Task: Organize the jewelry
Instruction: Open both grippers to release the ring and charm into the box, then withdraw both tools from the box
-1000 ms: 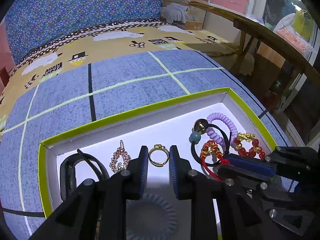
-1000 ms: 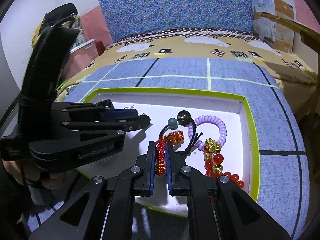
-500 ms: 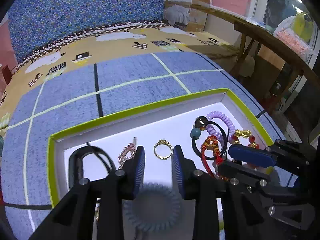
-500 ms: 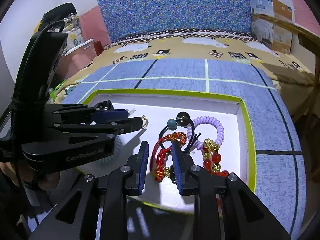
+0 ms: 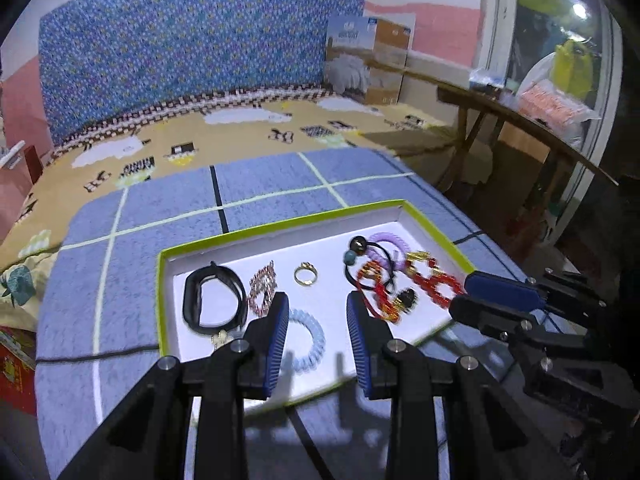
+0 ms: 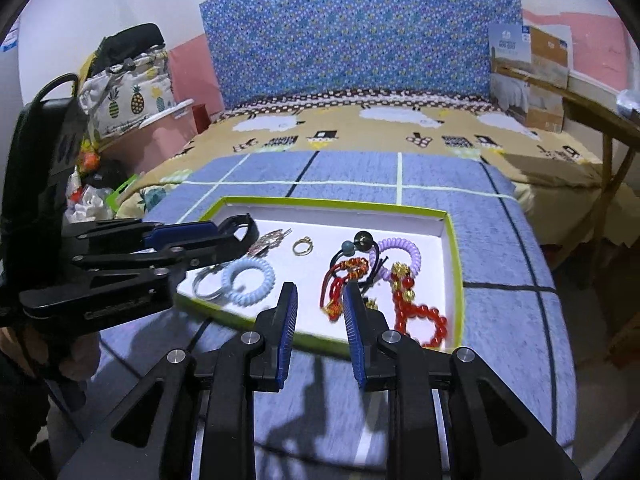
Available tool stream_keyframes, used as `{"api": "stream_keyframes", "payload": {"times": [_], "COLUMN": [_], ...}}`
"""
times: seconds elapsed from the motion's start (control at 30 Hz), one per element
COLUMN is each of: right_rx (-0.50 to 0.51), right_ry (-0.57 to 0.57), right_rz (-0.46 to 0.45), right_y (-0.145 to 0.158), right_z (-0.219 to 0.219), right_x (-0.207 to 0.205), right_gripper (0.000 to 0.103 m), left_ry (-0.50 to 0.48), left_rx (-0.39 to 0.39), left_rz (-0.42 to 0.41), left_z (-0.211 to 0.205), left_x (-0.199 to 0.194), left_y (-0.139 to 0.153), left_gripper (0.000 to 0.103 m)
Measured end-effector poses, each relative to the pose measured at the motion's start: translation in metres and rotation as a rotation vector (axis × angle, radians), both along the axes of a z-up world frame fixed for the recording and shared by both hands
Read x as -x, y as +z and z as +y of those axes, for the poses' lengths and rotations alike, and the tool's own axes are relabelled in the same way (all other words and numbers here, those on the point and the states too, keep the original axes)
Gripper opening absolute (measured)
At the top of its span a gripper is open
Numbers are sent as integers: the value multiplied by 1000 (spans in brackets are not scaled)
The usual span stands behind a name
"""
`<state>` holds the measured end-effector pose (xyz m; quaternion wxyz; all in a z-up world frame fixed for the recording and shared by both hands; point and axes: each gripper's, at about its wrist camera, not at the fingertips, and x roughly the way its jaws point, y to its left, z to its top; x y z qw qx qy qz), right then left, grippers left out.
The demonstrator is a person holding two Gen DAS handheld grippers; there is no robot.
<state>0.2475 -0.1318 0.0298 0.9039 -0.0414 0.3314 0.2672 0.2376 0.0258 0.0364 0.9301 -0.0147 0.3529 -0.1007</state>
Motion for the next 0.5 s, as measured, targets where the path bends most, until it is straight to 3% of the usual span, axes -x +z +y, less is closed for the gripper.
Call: {"api": "stream_keyframes", "payload": {"times": [0.2, 0.5], "right_rx": [-5, -34], "right_ry": [2, -22], "right_rz": [-28, -32], "right_y": [3, -5], "right_z": [-7, -19], "right_x": [36, 82], "right_gripper": [24, 25], "left_ry": [15, 93], "left_rx": [-14, -29], "left_rz": [-61, -67], "left_z": [-4, -5], "left_x": [51, 106], "left_y": [3, -11], "left_gripper": [32, 32]}}
